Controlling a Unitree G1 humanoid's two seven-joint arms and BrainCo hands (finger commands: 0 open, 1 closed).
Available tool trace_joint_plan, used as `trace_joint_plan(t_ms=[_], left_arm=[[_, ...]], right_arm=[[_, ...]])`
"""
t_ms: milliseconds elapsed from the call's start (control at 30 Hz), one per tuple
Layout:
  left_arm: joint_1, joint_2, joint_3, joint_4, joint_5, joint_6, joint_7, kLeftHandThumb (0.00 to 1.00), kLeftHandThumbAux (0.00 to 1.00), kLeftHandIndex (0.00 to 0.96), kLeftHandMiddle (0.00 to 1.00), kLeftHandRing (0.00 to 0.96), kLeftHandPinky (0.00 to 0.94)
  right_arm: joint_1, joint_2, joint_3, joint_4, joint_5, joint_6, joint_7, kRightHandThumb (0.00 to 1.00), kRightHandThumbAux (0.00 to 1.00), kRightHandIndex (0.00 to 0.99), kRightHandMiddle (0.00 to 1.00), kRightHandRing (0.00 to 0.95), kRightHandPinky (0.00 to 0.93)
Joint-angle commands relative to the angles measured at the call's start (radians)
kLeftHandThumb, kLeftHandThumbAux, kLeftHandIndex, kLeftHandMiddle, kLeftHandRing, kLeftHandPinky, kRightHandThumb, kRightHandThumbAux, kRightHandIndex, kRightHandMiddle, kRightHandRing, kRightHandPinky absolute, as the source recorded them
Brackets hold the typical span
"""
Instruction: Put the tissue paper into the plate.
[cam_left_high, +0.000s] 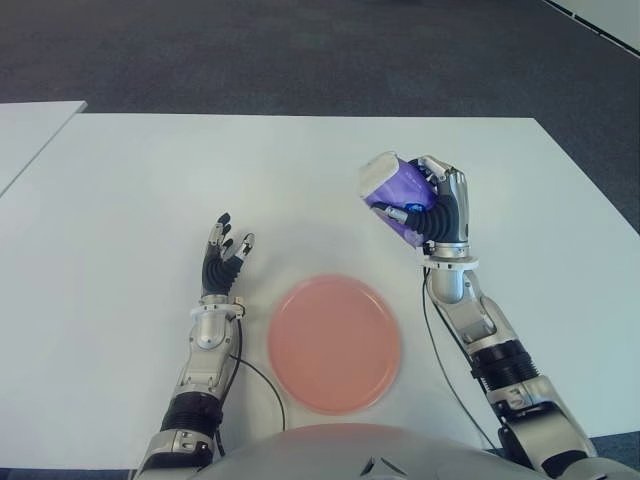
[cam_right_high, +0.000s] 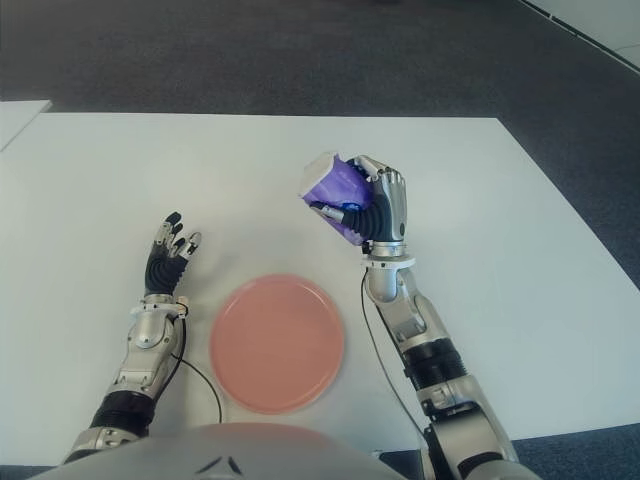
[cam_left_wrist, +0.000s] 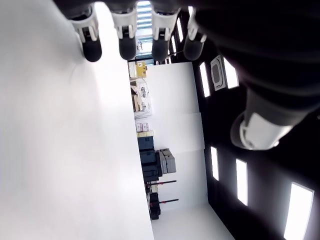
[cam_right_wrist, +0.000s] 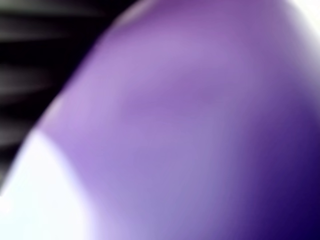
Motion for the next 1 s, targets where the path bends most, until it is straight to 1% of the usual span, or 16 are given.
trace_joint_plan(t_ms=[33,100,167,267,367,500,533,633,700,767,833,900,1000], left_arm=[[0.007,0.003,-0.001,0.003,0.016,-0.004,0.006,0.062,0.569,0.000,0.000,0.000,0.000],[0.005,0.003,0.000,0.007,0.018,-0.007,0.008,0.062,0.568,0.000,0.000,0.000,0.000],[0.004,0.003,0.001,0.008,0.018,-0.007,0.007,0.063,0.568,0.000,0.000,0.000,0.000],[0.000,0.003,0.003,0.012,0.018,-0.006,0.008,0.064,0.567,0.000,0.000,0.000,0.000],[-0.002,0.004,0.003,0.013,0.017,0.000,0.006,0.065,0.566,0.000,0.000,0.000,0.000],[-0.002,0.004,0.002,0.012,0.019,0.006,0.006,0.066,0.562,0.000,0.000,0.000,0.000],[-0.002,0.005,0.002,0.011,0.019,0.008,0.006,0.067,0.561,0.000,0.000,0.000,0.000],[-0.001,0.004,0.000,0.008,0.020,0.015,0.005,0.068,0.558,0.000,0.000,0.000,0.000],[-0.001,0.004,0.000,0.007,0.020,0.017,0.005,0.069,0.556,0.000,0.000,0.000,0.000],[-0.002,0.002,0.000,0.005,0.019,0.019,0.005,0.070,0.555,0.000,0.000,0.000,0.000],[-0.002,0.000,0.000,0.004,0.017,0.018,0.006,0.071,0.553,0.000,0.000,0.000,0.000],[-0.002,-0.001,0.000,0.004,0.017,0.015,0.008,0.072,0.552,0.000,0.000,0.000,0.000],[-0.002,-0.003,0.000,0.003,0.019,0.014,0.011,0.074,0.551,0.000,0.000,0.000,0.000]], right_arm=[[0.064,0.045,-0.009,-0.128,0.012,0.050,0.087,0.748,0.708,0.440,0.899,0.890,0.876],[0.090,0.057,-0.003,-0.184,0.009,0.061,0.130,0.748,0.707,0.440,0.903,0.893,0.878],[0.106,0.067,-0.004,-0.216,0.008,0.067,0.163,0.747,0.707,0.440,0.909,0.896,0.881],[0.142,0.084,0.013,-0.274,0.000,0.070,0.215,0.746,0.707,0.440,0.914,0.900,0.884],[0.173,0.086,0.041,-0.312,-0.014,0.046,0.260,0.745,0.707,0.440,0.922,0.906,0.888],[0.182,0.071,0.056,-0.319,-0.022,0.000,0.302,0.743,0.708,0.439,0.927,0.909,0.888],[0.186,0.065,0.061,-0.321,-0.021,-0.014,0.316,0.743,0.708,0.439,0.927,0.909,0.887],[0.220,0.013,0.092,-0.342,-0.005,-0.070,0.398,0.742,0.708,0.440,0.918,0.904,0.879],[0.225,0.002,0.092,-0.344,0.005,-0.085,0.429,0.743,0.708,0.440,0.913,0.902,0.877],[0.224,-0.032,0.102,-0.344,0.041,-0.105,0.499,0.743,0.708,0.440,0.910,0.901,0.875],[0.229,-0.067,0.113,-0.350,0.077,-0.112,0.575,0.744,0.707,0.440,0.905,0.896,0.869],[0.240,-0.088,0.116,-0.355,0.095,-0.111,0.627,0.744,0.707,0.441,0.905,0.893,0.866],[0.246,-0.100,0.113,-0.350,0.093,-0.125,0.662,0.744,0.706,0.441,0.908,0.890,0.863]])
